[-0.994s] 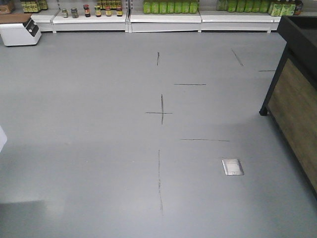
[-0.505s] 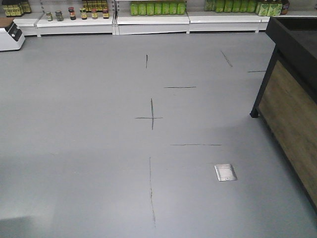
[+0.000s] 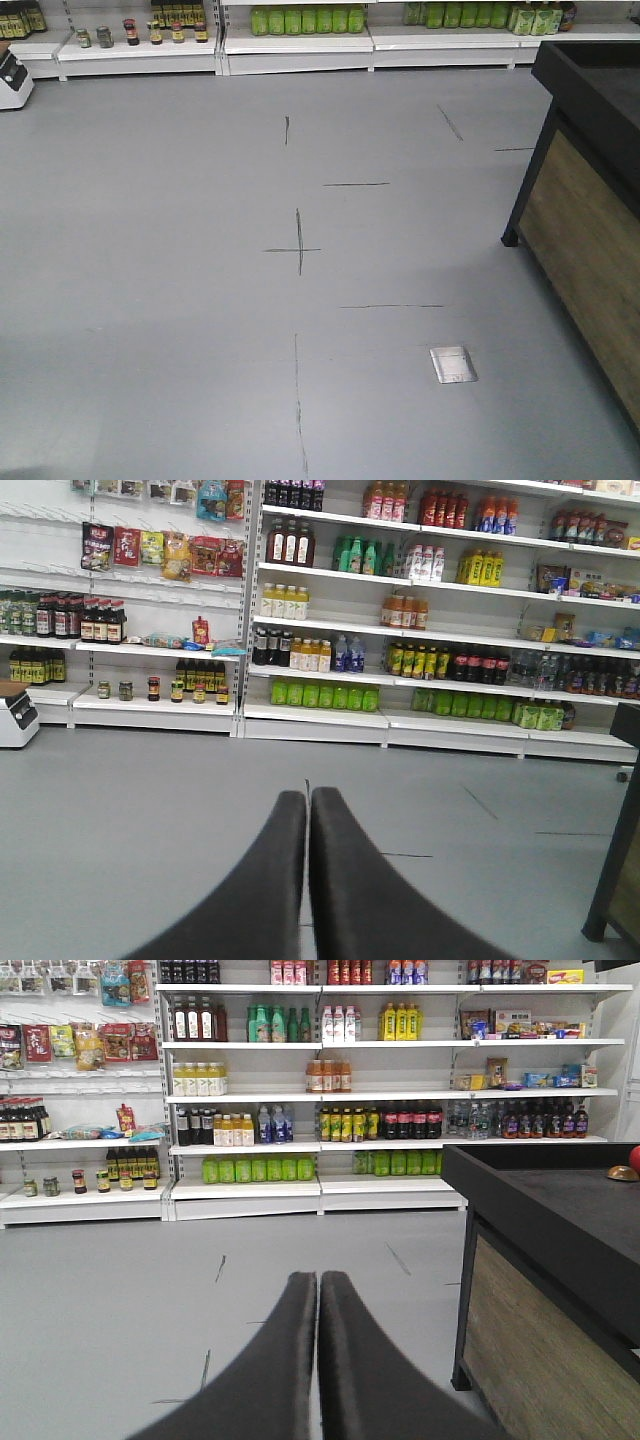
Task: Pick three apples into basket with both arms
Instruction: 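Drive the base forward toward the black fruit display table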
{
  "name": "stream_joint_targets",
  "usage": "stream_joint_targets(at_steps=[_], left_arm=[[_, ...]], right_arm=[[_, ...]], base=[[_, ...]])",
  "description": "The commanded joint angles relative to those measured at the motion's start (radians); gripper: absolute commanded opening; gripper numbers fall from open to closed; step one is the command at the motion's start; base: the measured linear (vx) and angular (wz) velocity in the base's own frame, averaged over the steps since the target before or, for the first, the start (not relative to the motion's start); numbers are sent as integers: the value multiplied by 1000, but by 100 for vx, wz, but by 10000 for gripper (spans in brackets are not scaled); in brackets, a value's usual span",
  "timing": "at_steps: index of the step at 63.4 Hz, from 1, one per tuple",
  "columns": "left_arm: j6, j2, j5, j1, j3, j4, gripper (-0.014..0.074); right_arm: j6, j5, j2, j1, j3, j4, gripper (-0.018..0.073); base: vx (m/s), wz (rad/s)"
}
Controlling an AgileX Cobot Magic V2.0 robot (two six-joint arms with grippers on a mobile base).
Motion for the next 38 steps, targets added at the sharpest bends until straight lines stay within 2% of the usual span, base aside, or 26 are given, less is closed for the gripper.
stream_joint_targets(at_steps=[1, 38], left_arm=[[-5, -15, -70, -5, 18, -8, -6], [-5, -15, -70, -5, 18, -8, -6]], right_arm=[[-6, -74, -11, -5, 15, -5, -9], [-6, -74, -11, -5, 15, -5, -9]], base=[[14, -1], [14, 2]])
